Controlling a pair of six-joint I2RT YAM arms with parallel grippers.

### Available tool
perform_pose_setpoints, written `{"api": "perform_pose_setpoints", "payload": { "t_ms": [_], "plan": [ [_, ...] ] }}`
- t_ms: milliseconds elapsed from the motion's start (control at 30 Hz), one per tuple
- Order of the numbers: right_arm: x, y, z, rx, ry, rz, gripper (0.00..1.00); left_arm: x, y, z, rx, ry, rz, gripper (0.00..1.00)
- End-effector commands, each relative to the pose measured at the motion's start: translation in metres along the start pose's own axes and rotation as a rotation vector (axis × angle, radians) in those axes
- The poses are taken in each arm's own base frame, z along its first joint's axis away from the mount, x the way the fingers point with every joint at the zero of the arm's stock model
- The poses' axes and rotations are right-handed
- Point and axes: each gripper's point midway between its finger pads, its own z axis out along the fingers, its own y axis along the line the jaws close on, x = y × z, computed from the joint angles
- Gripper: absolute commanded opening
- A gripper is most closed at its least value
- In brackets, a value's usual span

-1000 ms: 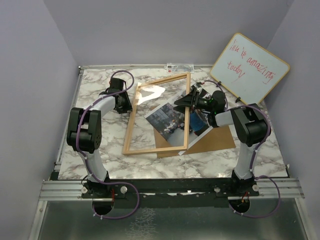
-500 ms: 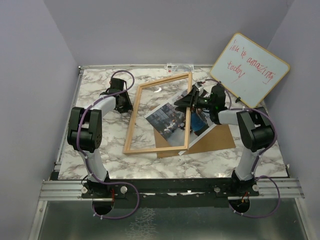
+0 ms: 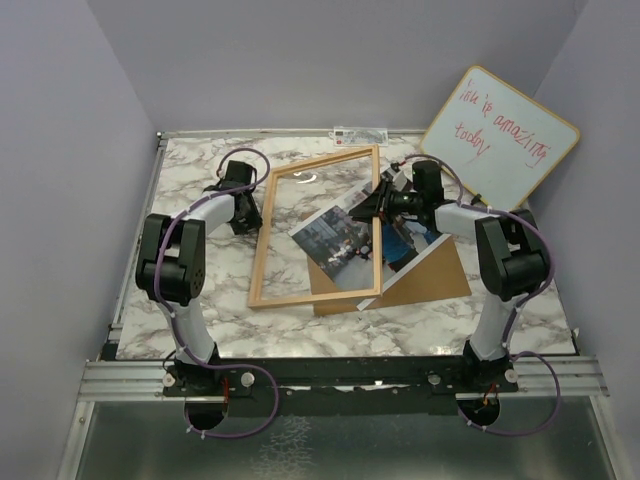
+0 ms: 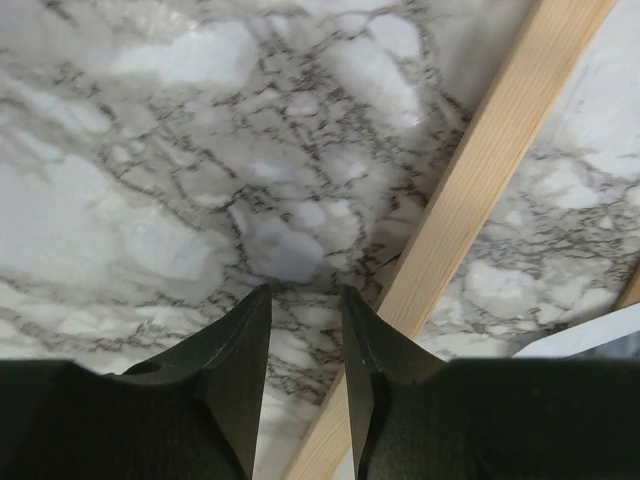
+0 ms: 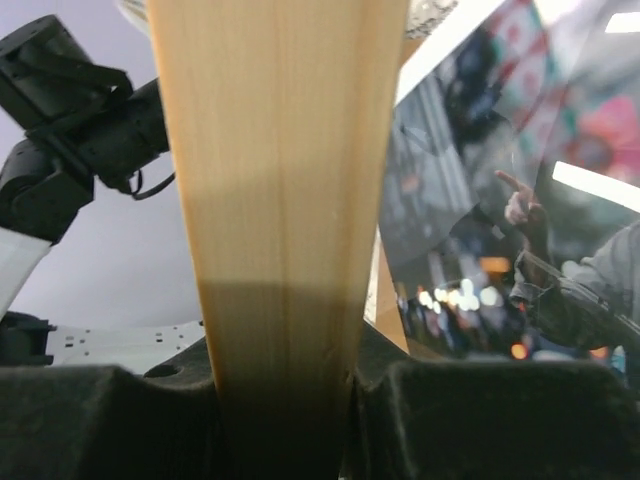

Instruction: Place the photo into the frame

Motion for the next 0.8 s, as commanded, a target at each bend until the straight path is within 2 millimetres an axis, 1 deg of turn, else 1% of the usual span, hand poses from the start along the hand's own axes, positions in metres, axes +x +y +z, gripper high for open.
{"api": "perform_pose_setpoints", "payload": {
  "t_ms": [0, 133, 267, 433, 500, 600, 700, 767],
  "plan": [
    [-0.001, -0.017, 0.012, 0.036, 0.009, 0.002, 0.24, 0.041, 0.045, -0.009, -0.182, 0.138, 0.005, 0.37],
    [-0.002, -0.015, 0.017, 0.032, 0.009, 0.008, 0.22, 0.031, 0.047, -0.019, -0.188, 0.098, -0.009, 0.37],
    [-0.004, -0.013, 0.027, 0.035, 0.003, 0.014, 0.2, 0.02, 0.045, -0.029, -0.18, 0.06, -0.015, 0.37],
    [-0.013, -0.006, 0.041, 0.04, -0.033, 0.027, 0.18, 0.002, 0.045, -0.049, -0.189, -0.013, -0.043, 0.38],
    [-0.015, -0.006, 0.048, 0.049, -0.05, 0.038, 0.18, -0.002, 0.045, -0.057, -0.187, -0.035, -0.057, 0.4],
    [-0.019, -0.007, 0.06, 0.053, -0.071, 0.064, 0.18, -0.001, 0.043, -0.066, -0.169, -0.05, -0.074, 0.42],
    [-0.025, -0.01, 0.066, 0.055, -0.084, 0.068, 0.18, 0.004, 0.04, -0.07, -0.14, -0.039, -0.081, 0.46],
    [-0.027, -0.012, 0.07, 0.053, -0.078, 0.059, 0.2, 0.009, 0.035, -0.072, -0.105, -0.02, -0.077, 0.49]
  ]
}}
